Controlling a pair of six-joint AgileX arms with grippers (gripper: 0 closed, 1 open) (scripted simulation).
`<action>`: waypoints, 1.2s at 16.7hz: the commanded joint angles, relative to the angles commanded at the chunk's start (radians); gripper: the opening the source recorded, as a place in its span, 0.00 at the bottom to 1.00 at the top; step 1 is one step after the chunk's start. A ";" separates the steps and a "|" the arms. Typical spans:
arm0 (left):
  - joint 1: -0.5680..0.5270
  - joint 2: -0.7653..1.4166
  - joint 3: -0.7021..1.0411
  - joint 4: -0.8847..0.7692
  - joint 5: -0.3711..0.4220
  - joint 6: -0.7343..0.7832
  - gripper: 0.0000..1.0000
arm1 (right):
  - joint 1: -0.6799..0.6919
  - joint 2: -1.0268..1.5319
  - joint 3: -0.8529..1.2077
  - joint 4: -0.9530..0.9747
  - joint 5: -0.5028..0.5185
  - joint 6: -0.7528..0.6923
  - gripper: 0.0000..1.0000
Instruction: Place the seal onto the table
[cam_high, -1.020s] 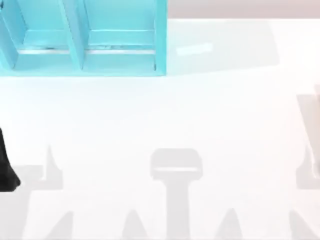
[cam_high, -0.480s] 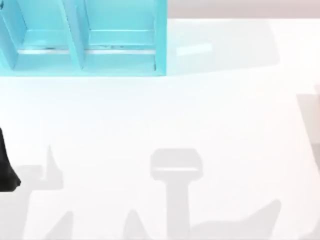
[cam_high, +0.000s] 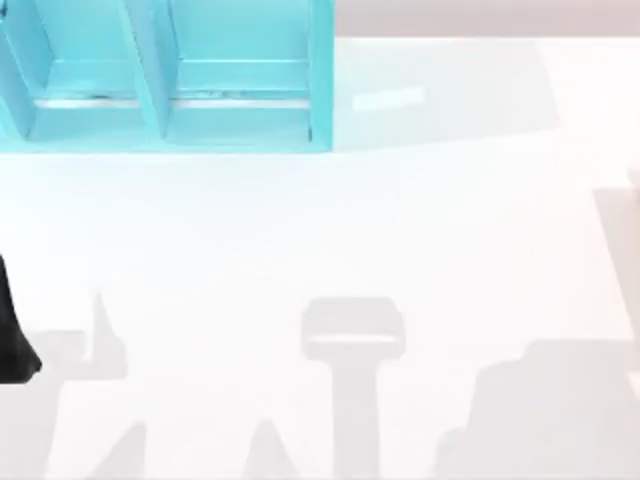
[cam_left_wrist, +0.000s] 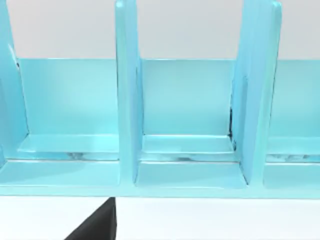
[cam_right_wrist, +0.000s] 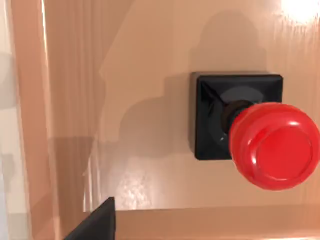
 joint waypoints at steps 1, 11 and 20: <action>0.000 0.000 0.000 0.000 0.000 0.000 1.00 | -0.018 0.059 0.052 -0.044 0.000 -0.018 1.00; 0.000 0.000 0.000 0.000 0.000 0.000 1.00 | -0.066 0.217 0.204 -0.168 0.001 -0.068 1.00; 0.000 0.000 0.000 0.000 0.000 0.000 1.00 | -0.066 0.279 -0.042 0.150 0.001 -0.063 1.00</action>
